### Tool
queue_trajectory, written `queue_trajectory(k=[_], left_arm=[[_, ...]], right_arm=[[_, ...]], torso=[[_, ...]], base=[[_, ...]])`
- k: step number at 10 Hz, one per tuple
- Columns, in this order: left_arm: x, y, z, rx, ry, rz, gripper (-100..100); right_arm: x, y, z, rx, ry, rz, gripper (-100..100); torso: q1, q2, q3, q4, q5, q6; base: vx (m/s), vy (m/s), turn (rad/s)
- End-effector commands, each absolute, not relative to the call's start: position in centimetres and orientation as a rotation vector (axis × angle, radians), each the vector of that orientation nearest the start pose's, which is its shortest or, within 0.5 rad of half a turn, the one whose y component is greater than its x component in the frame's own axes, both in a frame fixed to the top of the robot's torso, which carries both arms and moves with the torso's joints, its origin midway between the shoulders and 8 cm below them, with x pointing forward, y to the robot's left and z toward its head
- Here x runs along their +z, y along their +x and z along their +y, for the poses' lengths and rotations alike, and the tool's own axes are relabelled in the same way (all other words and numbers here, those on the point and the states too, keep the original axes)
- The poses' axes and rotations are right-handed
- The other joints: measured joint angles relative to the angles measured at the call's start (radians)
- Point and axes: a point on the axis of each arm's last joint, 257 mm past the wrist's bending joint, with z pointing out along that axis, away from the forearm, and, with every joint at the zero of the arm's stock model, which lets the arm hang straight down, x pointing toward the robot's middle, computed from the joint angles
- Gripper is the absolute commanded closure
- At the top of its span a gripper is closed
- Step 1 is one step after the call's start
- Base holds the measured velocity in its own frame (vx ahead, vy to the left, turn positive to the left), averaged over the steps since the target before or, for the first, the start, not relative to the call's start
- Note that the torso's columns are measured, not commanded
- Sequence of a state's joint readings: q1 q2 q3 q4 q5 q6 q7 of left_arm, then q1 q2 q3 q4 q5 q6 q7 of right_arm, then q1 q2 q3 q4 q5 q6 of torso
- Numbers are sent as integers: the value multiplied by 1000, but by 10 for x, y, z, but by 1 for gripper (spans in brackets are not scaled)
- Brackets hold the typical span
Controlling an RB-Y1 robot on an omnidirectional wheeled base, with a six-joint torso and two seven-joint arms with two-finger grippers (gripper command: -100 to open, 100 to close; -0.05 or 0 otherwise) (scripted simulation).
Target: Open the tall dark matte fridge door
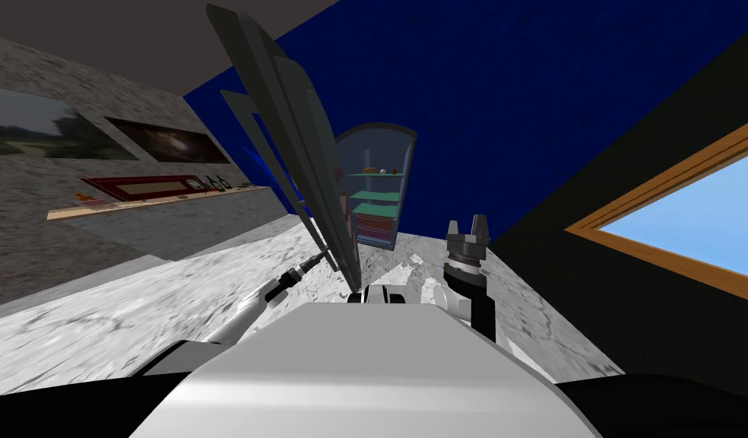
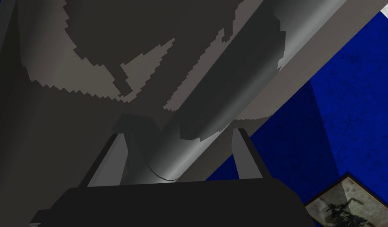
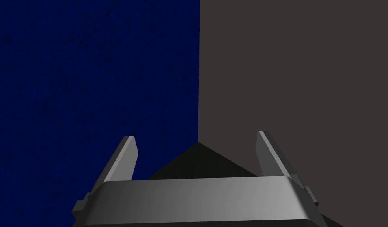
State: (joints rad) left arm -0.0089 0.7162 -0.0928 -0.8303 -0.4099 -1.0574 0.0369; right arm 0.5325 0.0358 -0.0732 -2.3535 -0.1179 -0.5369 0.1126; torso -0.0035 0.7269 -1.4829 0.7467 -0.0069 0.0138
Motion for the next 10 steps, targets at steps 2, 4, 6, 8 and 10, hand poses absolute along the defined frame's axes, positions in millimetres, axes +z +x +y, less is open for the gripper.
queue_trajectory(k=[2,4,6,8,10], left_arm=[[-285,436,407,-874,-142,1676,100],[-303,447,396,-853,-159,1696,-100],[-300,471,387,-834,-181,1680,-100],[-298,488,374,-834,-193,1663,-100],[-298,494,377,-815,-204,1667,-100]], right_arm=[[54,310,-319,1198,637,482,0],[54,310,-319,1198,637,481,0],[54,310,-319,1198,637,482,0],[54,310,-319,1198,637,482,0],[54,310,-319,1198,637,482,0]], torso=[[-4,-3,-2,1,-2,-1],[-3,5,2,-3,1,-3],[5,7,5,-2,3,-7],[-1,3,2,-5,2,-10],[2,2,2,-5,4,-7]], base=[[-20,51,-38],[-120,114,-85],[-147,130,-120],[-85,82,-45],[-83,73,-52]])
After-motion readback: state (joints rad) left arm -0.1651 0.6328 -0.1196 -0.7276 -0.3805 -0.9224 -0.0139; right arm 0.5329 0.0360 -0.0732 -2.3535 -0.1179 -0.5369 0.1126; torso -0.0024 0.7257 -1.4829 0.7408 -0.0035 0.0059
